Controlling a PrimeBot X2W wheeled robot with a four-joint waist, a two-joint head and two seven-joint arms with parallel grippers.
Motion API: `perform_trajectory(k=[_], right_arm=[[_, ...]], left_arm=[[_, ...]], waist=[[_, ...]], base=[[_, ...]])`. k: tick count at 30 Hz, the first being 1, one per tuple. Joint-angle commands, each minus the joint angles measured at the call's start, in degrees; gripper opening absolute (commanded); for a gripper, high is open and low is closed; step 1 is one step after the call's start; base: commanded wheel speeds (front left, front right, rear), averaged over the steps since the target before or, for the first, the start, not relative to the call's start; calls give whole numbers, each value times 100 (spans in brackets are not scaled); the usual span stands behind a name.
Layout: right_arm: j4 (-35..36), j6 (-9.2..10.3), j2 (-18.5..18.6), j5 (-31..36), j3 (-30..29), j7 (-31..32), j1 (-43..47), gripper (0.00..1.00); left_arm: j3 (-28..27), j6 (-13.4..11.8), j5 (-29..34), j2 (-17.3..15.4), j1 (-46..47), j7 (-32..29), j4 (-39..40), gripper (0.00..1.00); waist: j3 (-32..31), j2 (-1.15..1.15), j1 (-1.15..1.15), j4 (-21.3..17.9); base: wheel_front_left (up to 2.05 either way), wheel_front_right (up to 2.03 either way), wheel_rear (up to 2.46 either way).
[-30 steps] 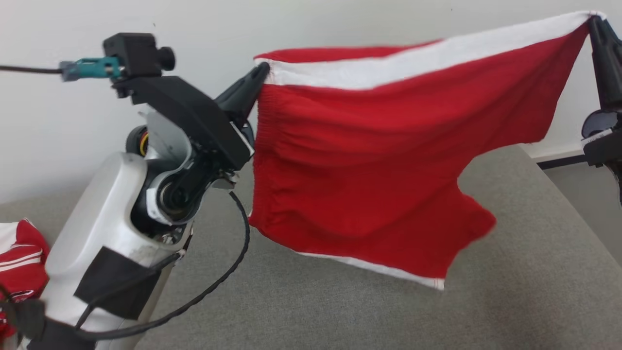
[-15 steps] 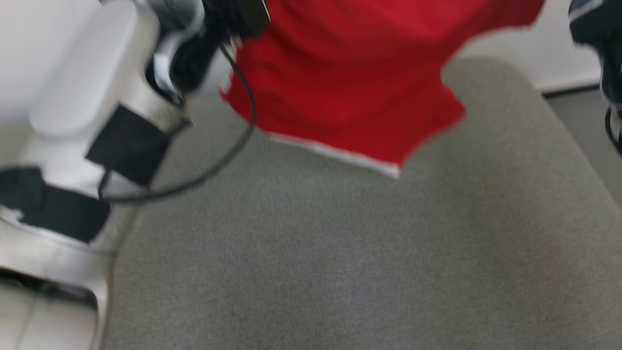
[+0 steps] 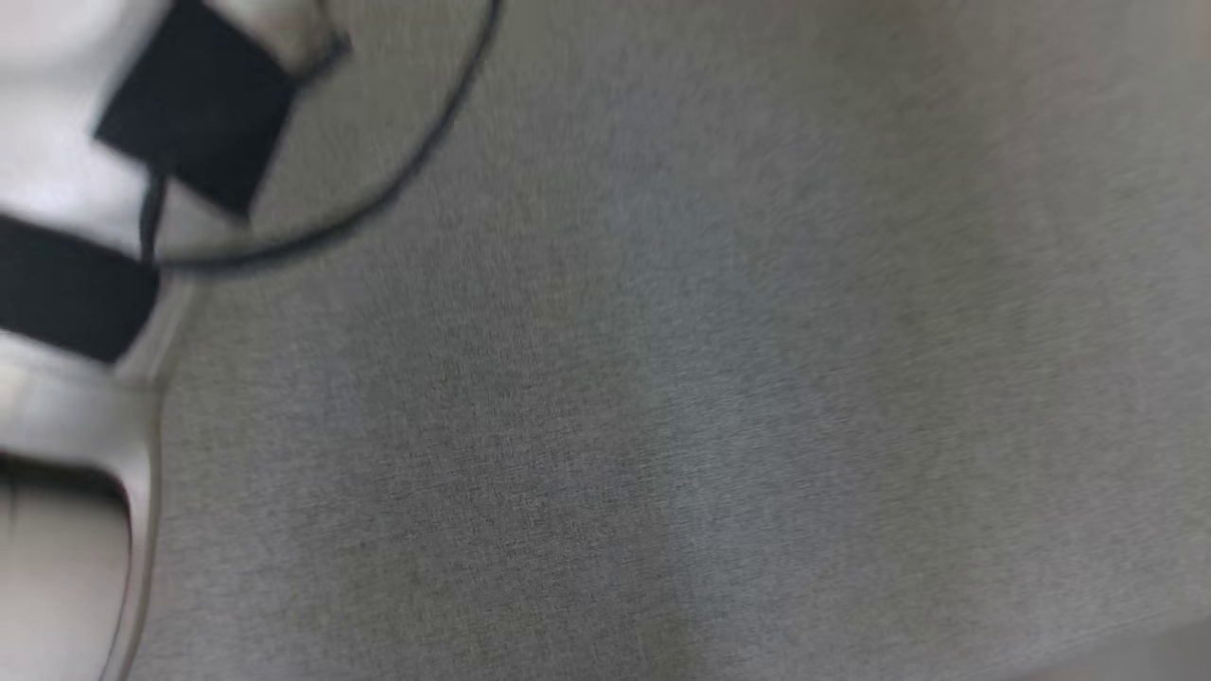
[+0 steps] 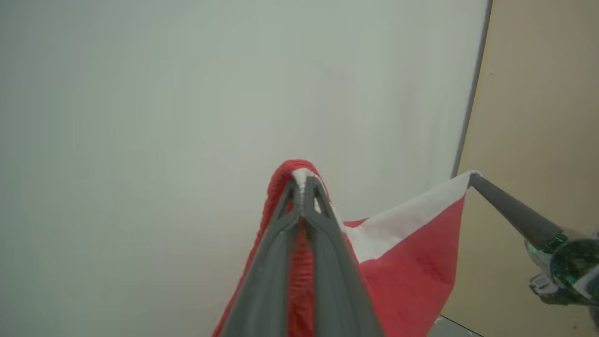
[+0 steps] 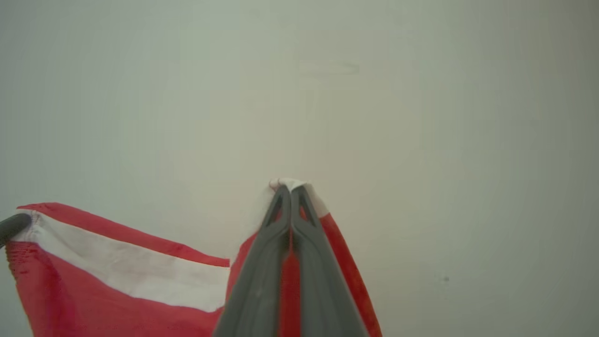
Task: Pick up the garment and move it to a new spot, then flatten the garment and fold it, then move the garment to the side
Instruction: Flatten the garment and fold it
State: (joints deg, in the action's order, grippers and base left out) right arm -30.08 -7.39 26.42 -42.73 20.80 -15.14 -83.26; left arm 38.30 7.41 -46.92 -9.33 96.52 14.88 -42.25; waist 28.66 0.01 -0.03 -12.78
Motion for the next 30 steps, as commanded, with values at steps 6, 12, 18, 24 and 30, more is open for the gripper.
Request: perform_trajectory(k=[6, 12, 18, 24, 30], right_arm=[[326, -20, 121, 177, -165, -5, 1290, 0], [698, -20, 499, -258, -266, -6, 2481, 0], [1222, -20, 911, -593, -169, -6, 3895, 0], [1387, -20, 1054, -595, -157, -7, 4695, 0], [1397, -20, 1138, -551, -255, -7, 5647, 0]], left_arm=[[639, 9, -1560, -664, -1416, 33, 1710, 0], [1088, 9, -2610, -1354, -2495, 30, 2946, 0], [1636, 9, -2977, -2059, -3660, 27, 3781, 0], [1916, 9, -2715, -2272, -4407, 27, 3996, 0], [1753, 10, -2243, -2143, -5454, 27, 3976, 0]], waist=[[1213, -1, 3, 327], [852, -1, 3, 467], [286, -1, 3, 486], [-141, -1, 3, 498], [-827, -1, 3, 540]], base=[[0, 0, 0], [0, 0, 0], [0, 0, 0], [0, 0, 0], [0, 0, 0]])
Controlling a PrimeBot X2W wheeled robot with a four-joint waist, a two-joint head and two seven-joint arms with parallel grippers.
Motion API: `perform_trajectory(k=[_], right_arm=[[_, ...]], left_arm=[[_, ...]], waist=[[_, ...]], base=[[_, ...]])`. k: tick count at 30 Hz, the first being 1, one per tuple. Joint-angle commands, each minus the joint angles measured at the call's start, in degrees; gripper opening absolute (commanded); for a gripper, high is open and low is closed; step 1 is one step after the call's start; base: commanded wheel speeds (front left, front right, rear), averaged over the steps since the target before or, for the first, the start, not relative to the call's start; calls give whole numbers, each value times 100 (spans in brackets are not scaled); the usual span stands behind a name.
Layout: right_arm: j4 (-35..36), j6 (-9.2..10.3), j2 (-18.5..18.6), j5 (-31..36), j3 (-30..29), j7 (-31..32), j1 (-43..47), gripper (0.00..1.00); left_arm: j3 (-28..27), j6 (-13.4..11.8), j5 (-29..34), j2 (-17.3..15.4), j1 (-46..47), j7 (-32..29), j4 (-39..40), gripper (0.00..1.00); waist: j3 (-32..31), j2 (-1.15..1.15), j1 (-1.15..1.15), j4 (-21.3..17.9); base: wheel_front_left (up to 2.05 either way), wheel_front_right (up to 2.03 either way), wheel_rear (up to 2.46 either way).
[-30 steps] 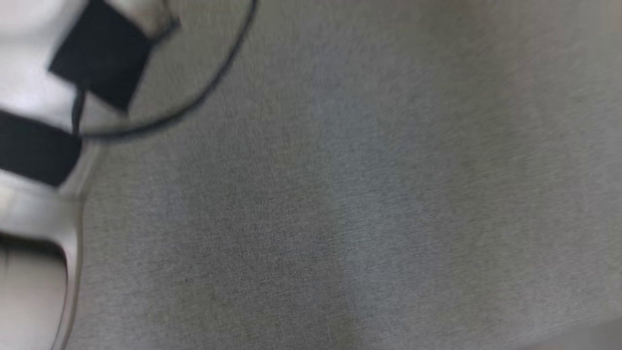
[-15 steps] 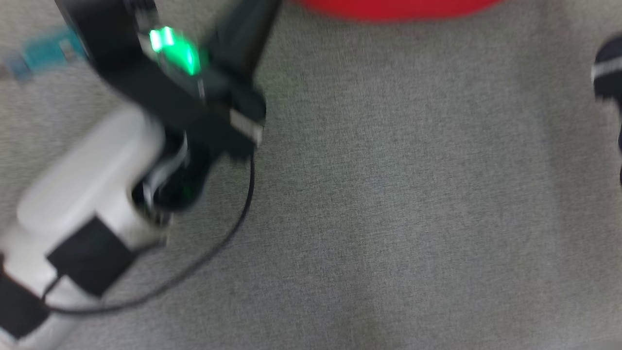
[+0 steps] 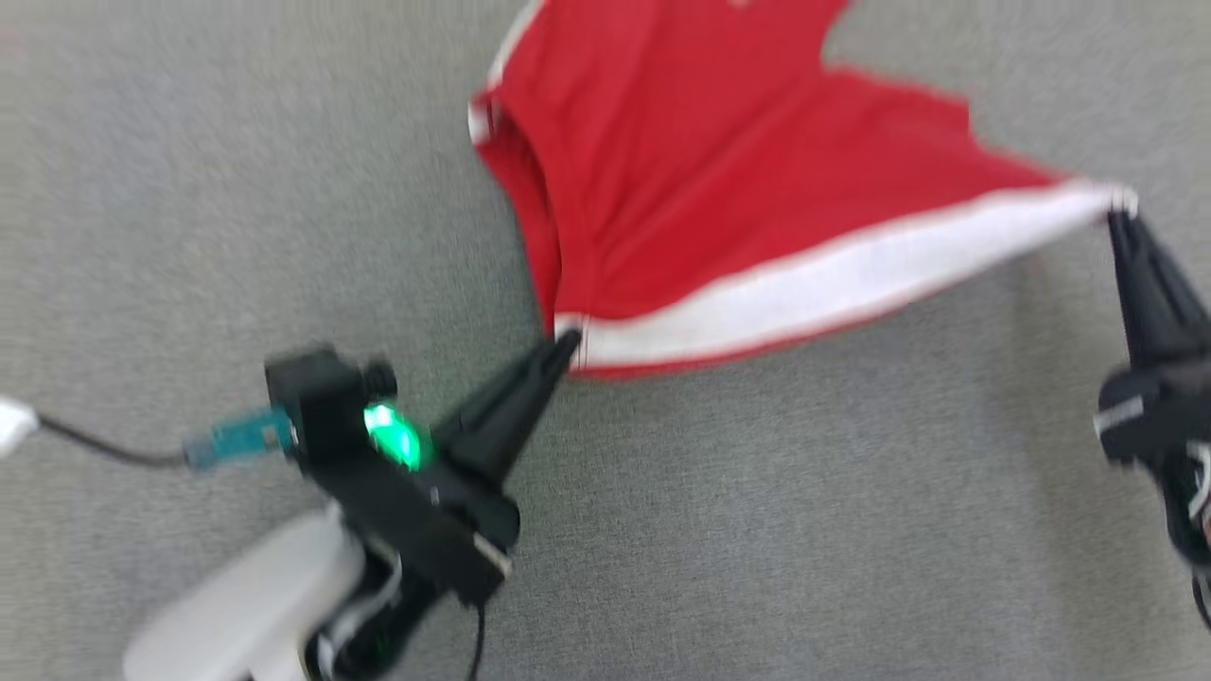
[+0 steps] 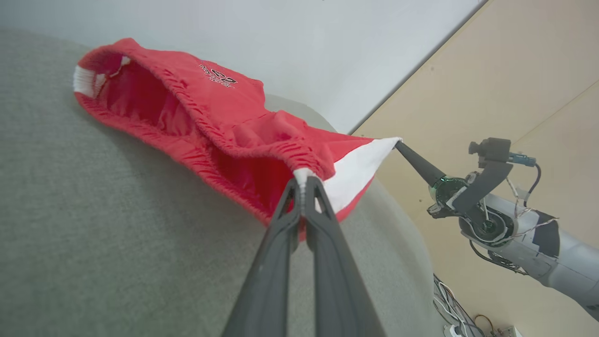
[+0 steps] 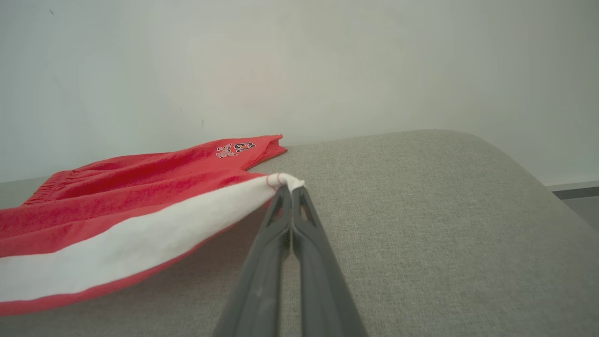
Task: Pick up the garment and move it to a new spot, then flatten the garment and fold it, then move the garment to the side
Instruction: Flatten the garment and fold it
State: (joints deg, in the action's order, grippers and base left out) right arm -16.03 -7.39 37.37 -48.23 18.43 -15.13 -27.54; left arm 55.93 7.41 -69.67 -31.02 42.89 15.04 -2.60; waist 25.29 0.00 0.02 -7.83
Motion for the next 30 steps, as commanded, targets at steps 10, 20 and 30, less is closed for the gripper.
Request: perform_trajectory(k=[10, 20, 30], right_arm=[[370, -19, 146, 34, -399, -8, 1819, 0], [998, -14, 491, 393, -702, -8, 3020, 0], [734, -14, 653, 87, -391, 42, 2158, 0]], left_arm=[[-477, -62, 477, 145, -1997, 12, 239, 0], [-421, -426, 337, 121, -2864, -81, 941, 0], [-529, -257, -61, 862, -1973, -432, 238, 0]], waist=[[-1545, 0, -2, 148], [-1893, 0, -2, 262], [-1459, 0, -2, 598]], base=[[0, 0, 0], [0, 0, 0], [0, 0, 0]])
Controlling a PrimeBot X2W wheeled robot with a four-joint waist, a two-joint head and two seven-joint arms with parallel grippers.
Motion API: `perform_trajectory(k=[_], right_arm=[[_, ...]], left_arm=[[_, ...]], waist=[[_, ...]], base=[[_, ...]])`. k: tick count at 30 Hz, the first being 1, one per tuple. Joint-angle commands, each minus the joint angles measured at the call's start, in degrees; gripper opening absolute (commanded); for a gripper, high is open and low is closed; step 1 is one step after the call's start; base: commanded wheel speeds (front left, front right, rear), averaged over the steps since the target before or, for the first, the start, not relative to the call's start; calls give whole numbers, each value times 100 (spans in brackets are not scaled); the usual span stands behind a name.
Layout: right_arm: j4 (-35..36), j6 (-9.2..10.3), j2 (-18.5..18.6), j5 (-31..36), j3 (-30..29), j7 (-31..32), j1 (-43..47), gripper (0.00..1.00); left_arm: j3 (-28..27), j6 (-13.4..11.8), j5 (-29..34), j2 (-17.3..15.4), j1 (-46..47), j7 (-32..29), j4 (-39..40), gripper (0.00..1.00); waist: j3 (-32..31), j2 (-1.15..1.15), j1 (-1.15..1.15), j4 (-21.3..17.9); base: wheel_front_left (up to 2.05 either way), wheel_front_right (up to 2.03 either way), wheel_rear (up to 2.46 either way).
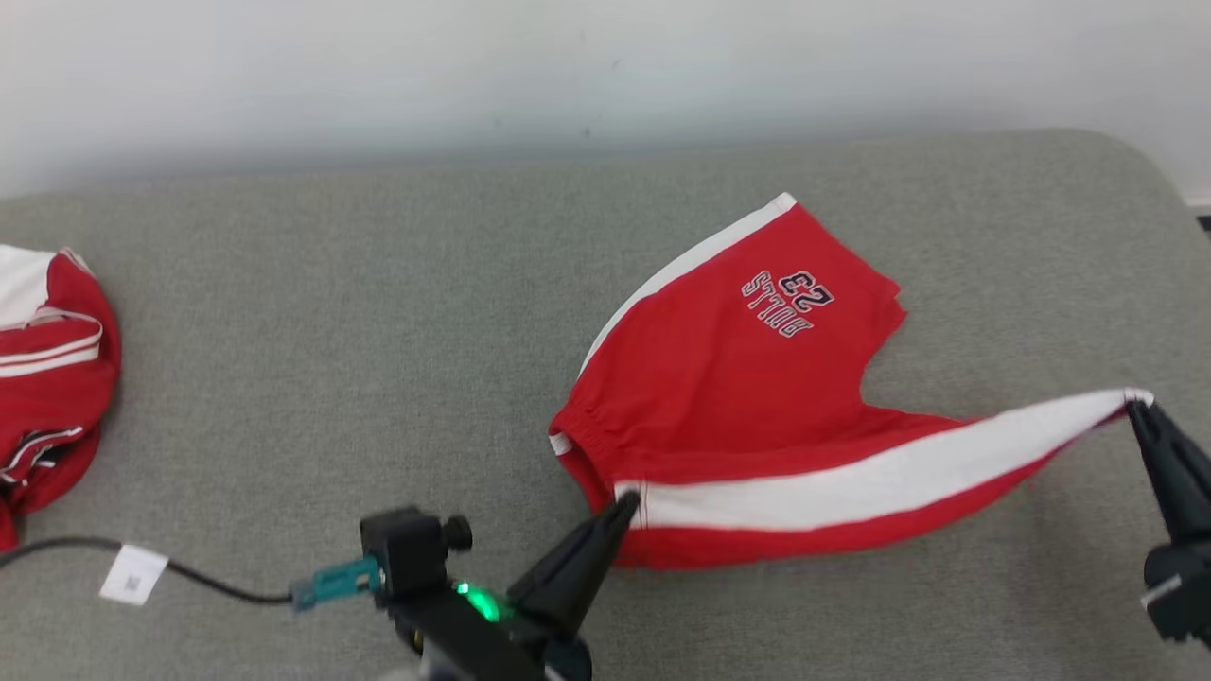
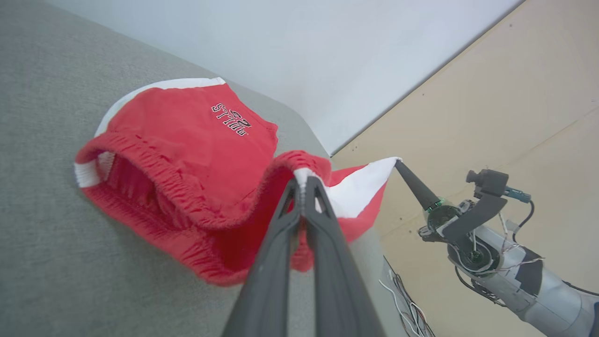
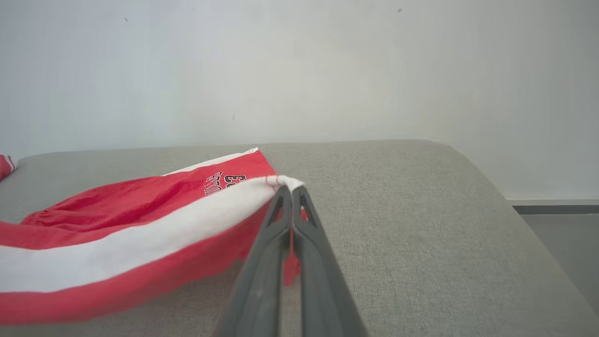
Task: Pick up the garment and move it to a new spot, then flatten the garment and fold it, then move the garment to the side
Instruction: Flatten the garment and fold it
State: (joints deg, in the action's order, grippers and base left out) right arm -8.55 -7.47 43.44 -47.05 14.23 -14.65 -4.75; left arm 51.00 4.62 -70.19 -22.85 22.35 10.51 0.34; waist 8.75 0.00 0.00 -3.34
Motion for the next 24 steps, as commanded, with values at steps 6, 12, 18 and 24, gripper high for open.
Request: perform_trajectory(k=[6, 12, 18, 24], right_arm=[[-326, -7, 194, -263, 429, 3, -946, 0], [-926, -7, 225, -449, 1063, 32, -2169, 0], [-1598, -7, 152, -631, 1716, 50, -3312, 0], [-2142, -7, 126, -835, 2286, 11, -4254, 0]], left_arm=[[-288, 76, -333, 495, 527, 46, -713, 0], [-576, 60, -522, 890, 997, 122, -1481, 0], [-762, 79, -464, 1184, 1345, 262, -2008, 0], [-938, -1, -226, 1418, 1616, 393, -2375, 0]], waist=[[506, 0, 0, 287], [878, 0, 0, 406], [1275, 0, 0, 569], [1671, 0, 0, 758]], base=[[0, 0, 0], [0, 0, 0], [0, 0, 0], [0, 0, 0]])
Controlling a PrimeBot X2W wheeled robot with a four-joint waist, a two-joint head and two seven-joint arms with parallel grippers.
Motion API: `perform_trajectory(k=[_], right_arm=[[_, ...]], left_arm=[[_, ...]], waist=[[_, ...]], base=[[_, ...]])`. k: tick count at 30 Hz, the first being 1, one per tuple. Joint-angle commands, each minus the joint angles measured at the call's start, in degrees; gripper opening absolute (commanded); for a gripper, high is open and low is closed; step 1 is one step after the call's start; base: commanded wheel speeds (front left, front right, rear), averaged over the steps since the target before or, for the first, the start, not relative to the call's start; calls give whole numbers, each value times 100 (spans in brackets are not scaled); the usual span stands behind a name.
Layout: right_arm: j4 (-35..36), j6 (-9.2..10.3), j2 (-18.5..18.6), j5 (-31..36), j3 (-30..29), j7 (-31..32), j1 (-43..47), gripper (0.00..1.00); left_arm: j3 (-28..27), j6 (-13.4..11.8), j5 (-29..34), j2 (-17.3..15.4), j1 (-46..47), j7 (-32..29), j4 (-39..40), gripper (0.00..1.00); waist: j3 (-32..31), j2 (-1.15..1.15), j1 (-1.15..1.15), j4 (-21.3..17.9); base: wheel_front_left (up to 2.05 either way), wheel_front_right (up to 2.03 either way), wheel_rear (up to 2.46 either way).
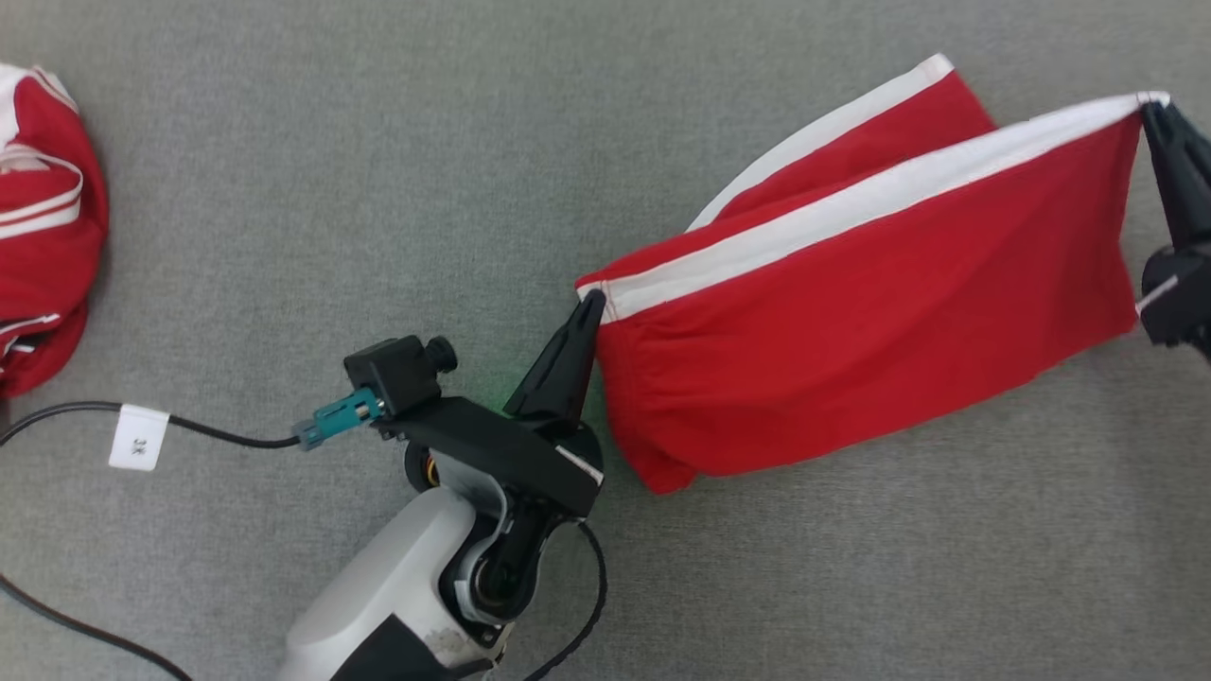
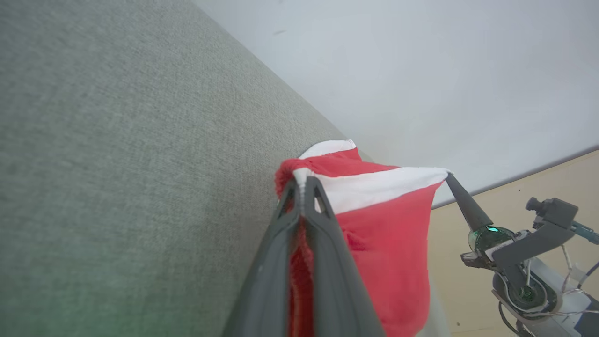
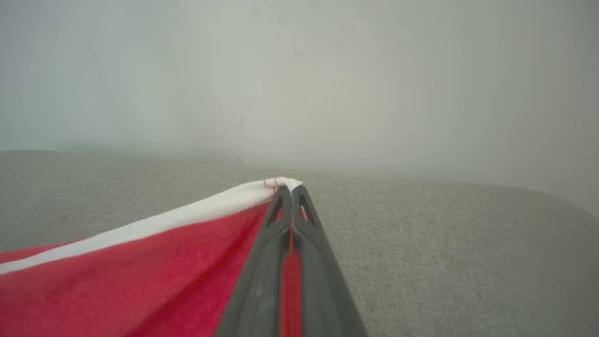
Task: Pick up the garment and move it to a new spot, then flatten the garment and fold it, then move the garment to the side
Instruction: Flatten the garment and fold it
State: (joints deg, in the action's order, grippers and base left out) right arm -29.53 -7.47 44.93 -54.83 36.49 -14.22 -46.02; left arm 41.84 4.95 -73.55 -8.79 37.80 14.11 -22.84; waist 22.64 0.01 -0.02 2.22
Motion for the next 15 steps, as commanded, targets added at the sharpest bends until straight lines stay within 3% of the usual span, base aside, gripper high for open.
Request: perform_trajectory(k=[1, 15], right_arm=[[-103, -7, -29, -84, 165, -36, -258, 0], [-1043, -7, 53, -275, 1189, -87, -1687, 0]], left_arm=[[-49, -41, 171, 30, 89, 49, -103, 0], [-551, -389, 815, 256, -202, 101, 378, 0]], waist=[[336, -1, 2, 232], [756, -1, 2, 737]], base=[[0, 0, 0], [0, 0, 0]])
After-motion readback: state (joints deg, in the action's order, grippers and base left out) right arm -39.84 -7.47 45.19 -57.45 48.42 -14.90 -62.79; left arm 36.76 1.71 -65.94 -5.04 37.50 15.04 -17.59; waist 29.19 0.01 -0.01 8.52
